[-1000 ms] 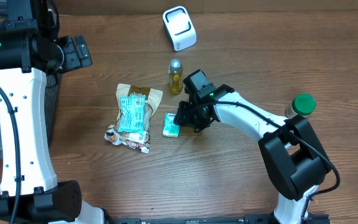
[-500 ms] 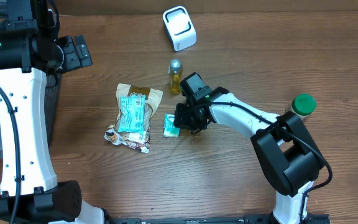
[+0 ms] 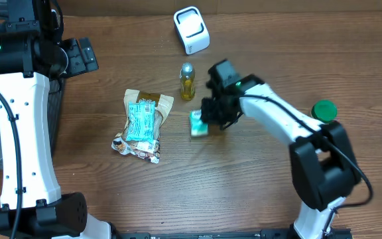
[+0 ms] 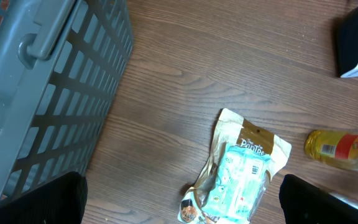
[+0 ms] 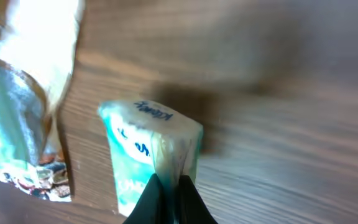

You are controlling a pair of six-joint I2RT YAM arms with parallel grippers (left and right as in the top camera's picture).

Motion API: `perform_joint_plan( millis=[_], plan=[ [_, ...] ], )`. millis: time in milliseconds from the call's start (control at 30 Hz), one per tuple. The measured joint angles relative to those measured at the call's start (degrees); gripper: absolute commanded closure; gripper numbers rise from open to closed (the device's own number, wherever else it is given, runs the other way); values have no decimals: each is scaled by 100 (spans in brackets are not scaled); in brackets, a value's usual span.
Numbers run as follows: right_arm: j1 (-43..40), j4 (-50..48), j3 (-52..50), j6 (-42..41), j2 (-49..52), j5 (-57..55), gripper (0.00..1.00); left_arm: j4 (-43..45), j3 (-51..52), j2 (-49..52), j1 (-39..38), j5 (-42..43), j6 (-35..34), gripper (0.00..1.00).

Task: Scan the item barcode
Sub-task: 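Lift the tissue pack and carry it to the scanner, then hold the tissue pack's barcode in front of the scanner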

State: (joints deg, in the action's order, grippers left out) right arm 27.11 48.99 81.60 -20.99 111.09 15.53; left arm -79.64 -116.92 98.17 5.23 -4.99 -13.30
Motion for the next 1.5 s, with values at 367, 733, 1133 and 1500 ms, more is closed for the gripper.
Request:
perform_joint_plan(
  millis=[367,733,1133,1500],
  plan=[
    [-118,-269,2138,1978,-424,-2892,96,0,0,0,0,0,0,0],
    [-111,-2369,2199,3818,-315,-3657,96,0,0,0,0,0,0,1],
    [31,-4677,2199,5954,1244,-3731,96,2,0,0,0,-2,0,1],
    [28,-6151,2201,7390,2332,-3628,96,0,0,0,0,0,0,1]
  ],
)
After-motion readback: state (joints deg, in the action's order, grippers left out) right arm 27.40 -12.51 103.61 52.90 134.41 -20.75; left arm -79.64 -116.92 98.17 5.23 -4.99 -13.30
